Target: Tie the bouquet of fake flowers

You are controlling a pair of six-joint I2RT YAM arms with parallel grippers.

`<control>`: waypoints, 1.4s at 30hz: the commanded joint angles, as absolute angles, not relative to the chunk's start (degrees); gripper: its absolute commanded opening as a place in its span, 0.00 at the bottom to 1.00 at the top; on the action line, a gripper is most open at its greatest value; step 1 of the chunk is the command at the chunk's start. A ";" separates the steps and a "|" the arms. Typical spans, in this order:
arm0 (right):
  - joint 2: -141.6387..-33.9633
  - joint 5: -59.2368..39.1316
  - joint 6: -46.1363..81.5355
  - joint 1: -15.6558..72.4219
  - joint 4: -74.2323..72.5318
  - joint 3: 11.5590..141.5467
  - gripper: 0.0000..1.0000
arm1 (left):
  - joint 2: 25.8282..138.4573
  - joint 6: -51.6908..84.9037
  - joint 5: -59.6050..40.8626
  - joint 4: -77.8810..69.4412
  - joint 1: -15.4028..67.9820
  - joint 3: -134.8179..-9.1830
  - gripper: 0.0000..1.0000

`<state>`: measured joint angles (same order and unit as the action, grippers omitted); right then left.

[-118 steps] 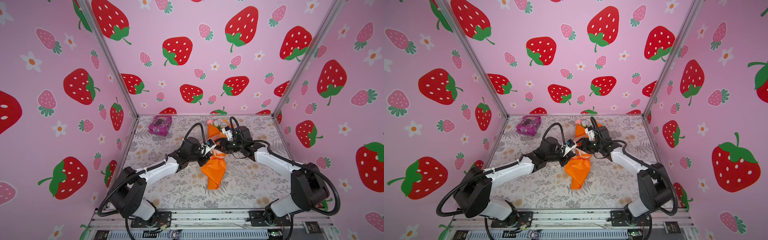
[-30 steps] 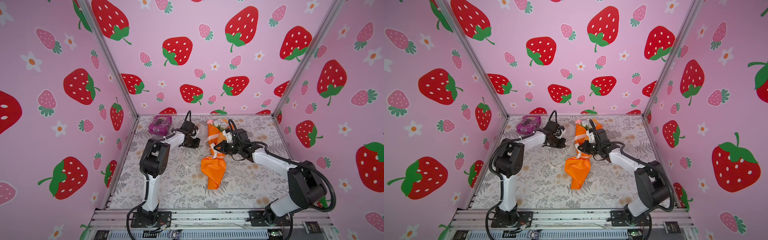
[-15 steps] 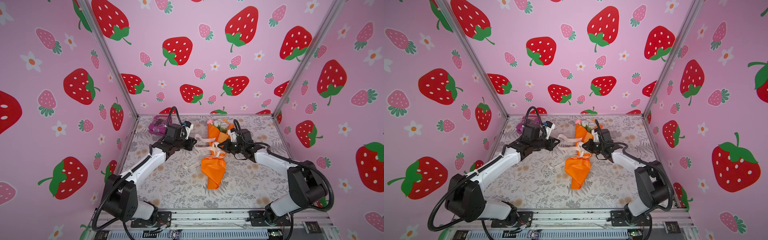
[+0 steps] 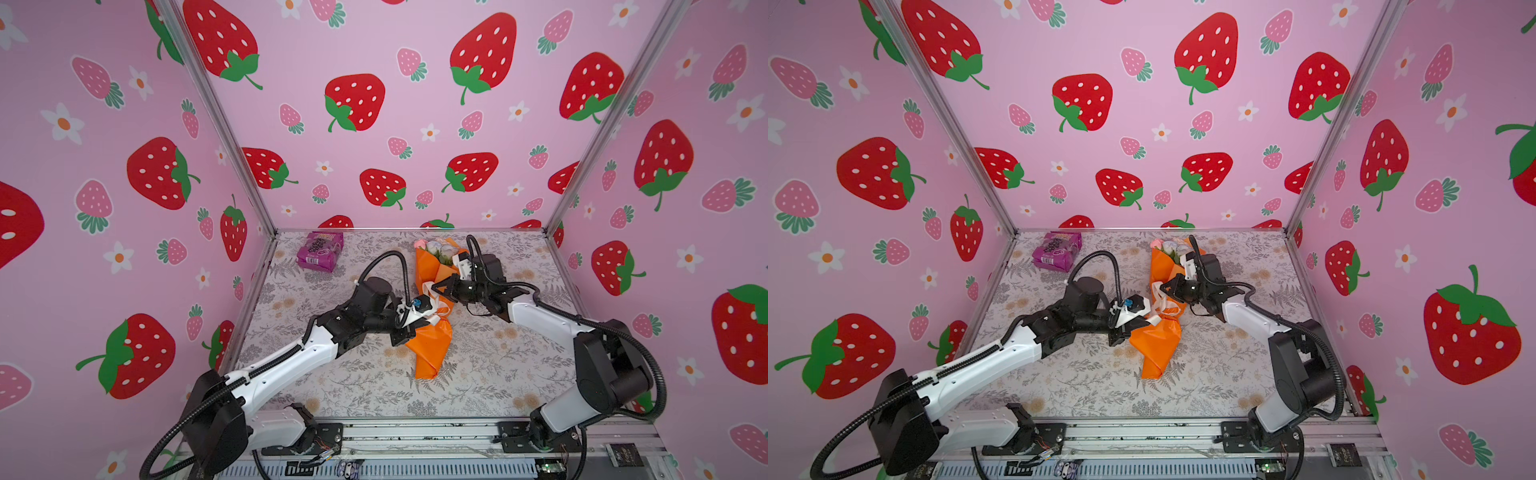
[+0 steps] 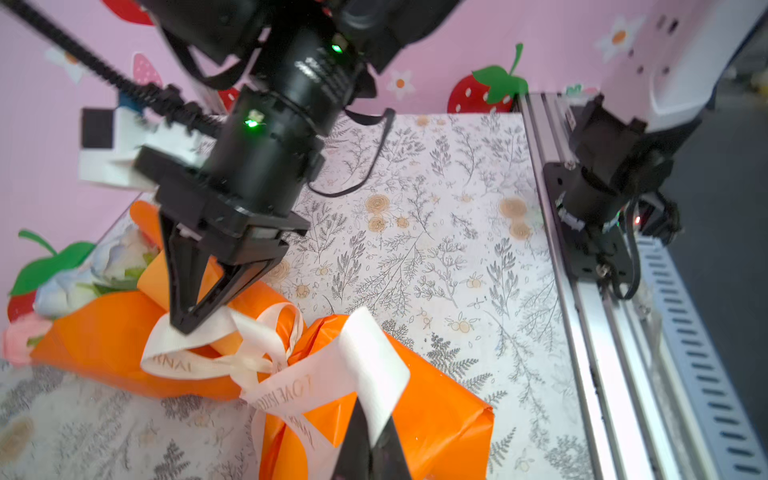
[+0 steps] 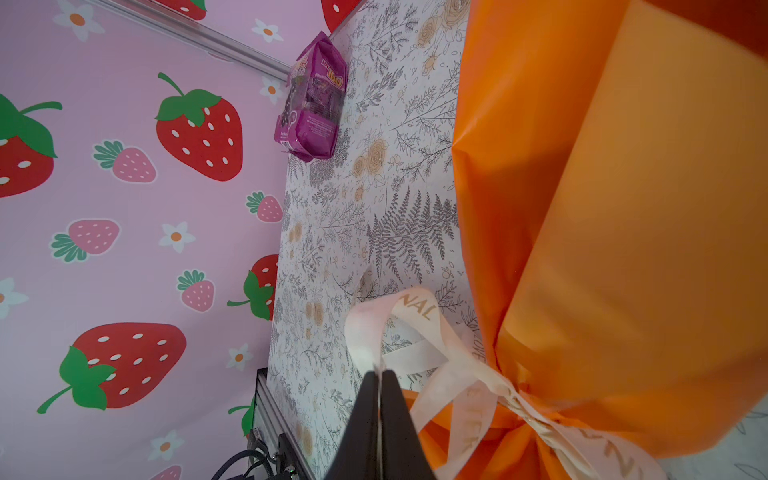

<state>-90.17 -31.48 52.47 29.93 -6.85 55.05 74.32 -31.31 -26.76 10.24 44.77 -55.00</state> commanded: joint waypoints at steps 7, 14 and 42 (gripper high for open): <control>-91.67 -33.66 51.43 29.24 -7.03 56.78 0.09 | 78.82 -48.56 -17.57 17.18 54.12 -61.77 0.04; -92.02 -34.78 51.04 29.09 -6.94 56.66 0.09 | 85.65 -55.20 -13.90 25.20 56.25 -65.07 0.15; -90.41 -40.61 51.01 30.01 -12.09 54.20 0.10 | 93.30 9.83 -36.15 -1.53 34.52 -63.72 0.53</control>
